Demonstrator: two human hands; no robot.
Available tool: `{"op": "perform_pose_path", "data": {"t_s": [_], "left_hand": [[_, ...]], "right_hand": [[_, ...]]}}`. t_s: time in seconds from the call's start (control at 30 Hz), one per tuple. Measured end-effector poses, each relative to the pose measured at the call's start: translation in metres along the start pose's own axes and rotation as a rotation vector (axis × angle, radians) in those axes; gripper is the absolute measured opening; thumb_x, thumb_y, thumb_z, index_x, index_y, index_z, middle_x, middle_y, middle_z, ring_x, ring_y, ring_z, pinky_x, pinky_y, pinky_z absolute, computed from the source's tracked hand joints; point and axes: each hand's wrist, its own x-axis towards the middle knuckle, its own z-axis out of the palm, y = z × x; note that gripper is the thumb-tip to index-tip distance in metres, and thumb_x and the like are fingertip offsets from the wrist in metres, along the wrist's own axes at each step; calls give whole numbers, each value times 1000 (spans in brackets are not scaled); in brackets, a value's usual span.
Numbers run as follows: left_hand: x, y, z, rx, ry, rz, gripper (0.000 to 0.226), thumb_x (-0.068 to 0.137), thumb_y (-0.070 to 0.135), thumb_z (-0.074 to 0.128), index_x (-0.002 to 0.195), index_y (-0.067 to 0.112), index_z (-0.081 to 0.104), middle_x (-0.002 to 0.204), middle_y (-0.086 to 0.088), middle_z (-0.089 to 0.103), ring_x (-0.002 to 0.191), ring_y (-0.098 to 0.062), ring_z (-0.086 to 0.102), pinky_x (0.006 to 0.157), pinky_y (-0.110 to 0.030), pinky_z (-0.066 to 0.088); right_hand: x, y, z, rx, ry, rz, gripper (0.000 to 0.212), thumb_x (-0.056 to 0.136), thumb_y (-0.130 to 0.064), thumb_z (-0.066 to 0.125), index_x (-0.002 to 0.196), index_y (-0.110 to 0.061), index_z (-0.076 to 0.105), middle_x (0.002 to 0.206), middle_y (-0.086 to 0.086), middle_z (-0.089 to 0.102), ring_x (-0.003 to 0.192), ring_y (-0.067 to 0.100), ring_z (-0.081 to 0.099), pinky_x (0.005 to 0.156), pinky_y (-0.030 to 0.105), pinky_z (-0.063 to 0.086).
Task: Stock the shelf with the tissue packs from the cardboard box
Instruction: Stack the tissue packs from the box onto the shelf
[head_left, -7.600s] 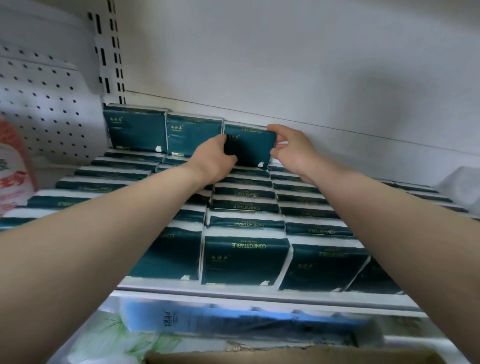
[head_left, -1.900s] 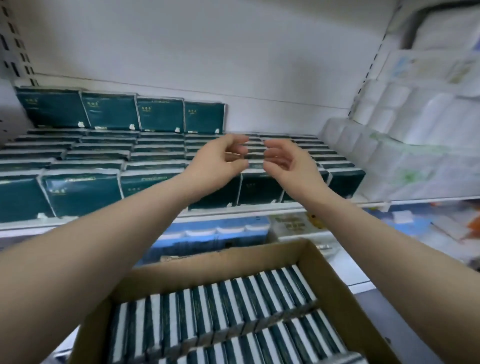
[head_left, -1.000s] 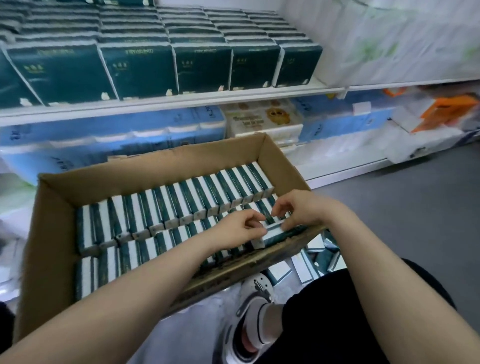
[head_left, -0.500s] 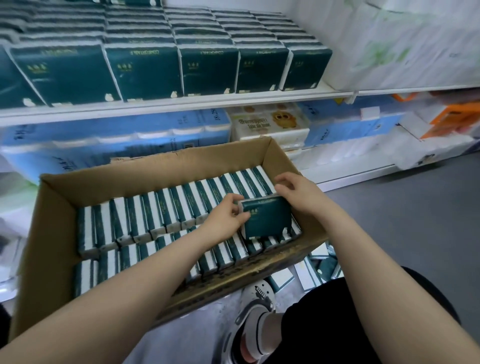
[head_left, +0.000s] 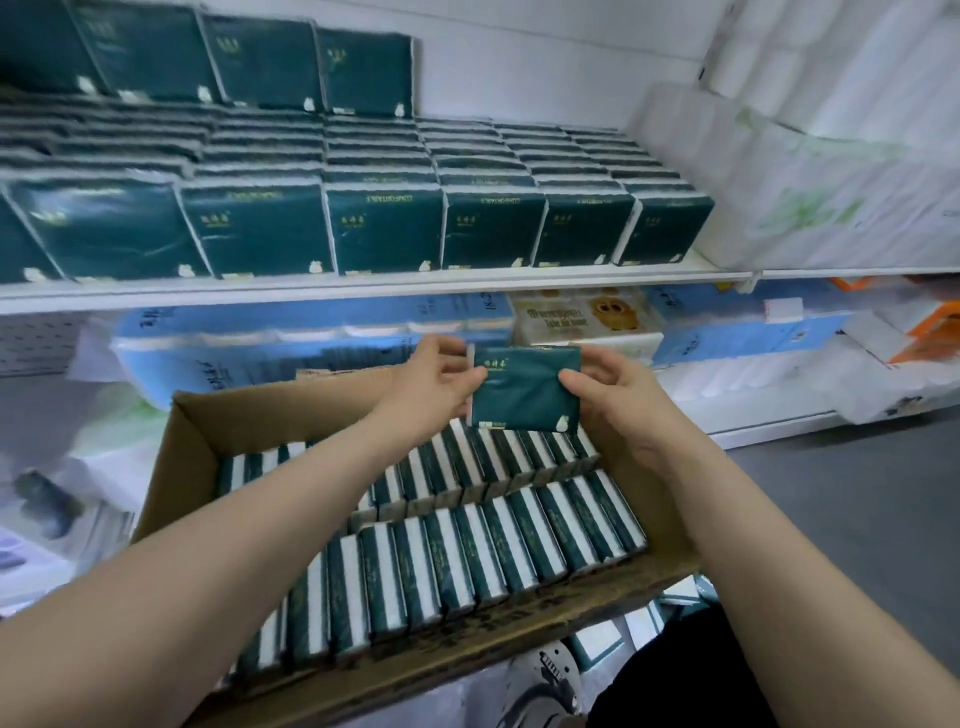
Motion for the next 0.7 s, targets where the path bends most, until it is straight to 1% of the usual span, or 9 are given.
{"op": "perform_pose_path", "data": {"t_s": [0.07, 0.1, 0.17, 0.27, 0.33, 0.43, 0.53, 0.6, 0.7], "left_hand": [[4, 13, -12, 92, 42, 80, 25, 93, 27, 63, 113, 20, 49, 118, 0, 59, 107, -18, 61, 95, -41, 51], [6, 21, -19, 110, 59, 119, 23, 92, 29, 64, 109, 22, 51, 116, 2, 60, 105, -19, 62, 95, -43, 51], [9, 39, -30, 86, 73, 172, 22, 90, 28, 65, 109, 23, 53, 113, 2, 61, 99, -21, 66, 90, -47, 54], [15, 70, -44, 93, 96, 261, 27, 90, 25, 66, 113, 19, 53, 106, 0, 59, 94, -22, 67, 85, -44, 57], [22, 91, -52, 94, 108, 310, 30, 90, 23, 66, 116, 17, 53, 103, 0, 57, 94, -23, 65, 86, -43, 57], [40, 118, -64, 89, 138, 346, 29, 89, 20, 68, 115, 18, 54, 97, 3, 57, 87, -20, 63, 88, -48, 55], [63, 138, -74, 98, 166, 386, 25, 88, 18, 69, 109, 23, 57, 99, 3, 61, 93, -20, 64, 94, -47, 53], [80, 149, -80, 101, 169, 396, 25, 88, 16, 68, 110, 22, 58, 106, 0, 65, 100, -21, 65, 96, -45, 52], [107, 162, -89, 111, 175, 401, 27, 90, 12, 64, 115, 18, 58, 112, -2, 66, 104, -21, 66, 96, -44, 52]], "right_hand": [[4, -17, 4, 27, 7, -39, 33, 95, -13, 65, 127, -16, 59, 109, 3, 72, 95, 17, 73, 72, 27, 57], [7, -27, 5, 20, 9, -68, 32, 94, -13, 65, 126, -16, 59, 108, 2, 73, 96, 18, 72, 72, 27, 58], [12, -48, 5, 0, 10, -142, 31, 94, -13, 65, 125, -15, 61, 107, 0, 74, 101, 19, 71, 80, 33, 59], [21, -84, 2, -40, -9, -234, 31, 95, -14, 64, 126, -16, 60, 103, 0, 75, 99, 17, 72, 86, 35, 58], [28, -110, -1, -65, -8, -296, 30, 94, -17, 66, 123, -17, 62, 103, -2, 76, 99, 16, 72, 85, 35, 57], [44, -145, -4, -97, -12, -346, 29, 92, -18, 68, 121, -19, 64, 103, -2, 76, 97, 16, 72, 82, 33, 57], [66, -171, -6, -147, 2, -375, 26, 91, -17, 70, 117, -20, 67, 102, -4, 76, 97, 13, 72, 84, 32, 55], [83, -185, -4, -163, 39, -403, 25, 90, -14, 71, 114, -19, 67, 99, -4, 76, 92, 9, 71, 76, 25, 54], [110, -204, 2, -152, 112, -430, 32, 88, -8, 72, 118, -14, 62, 96, -3, 73, 82, 4, 70, 67, 17, 52]]}}
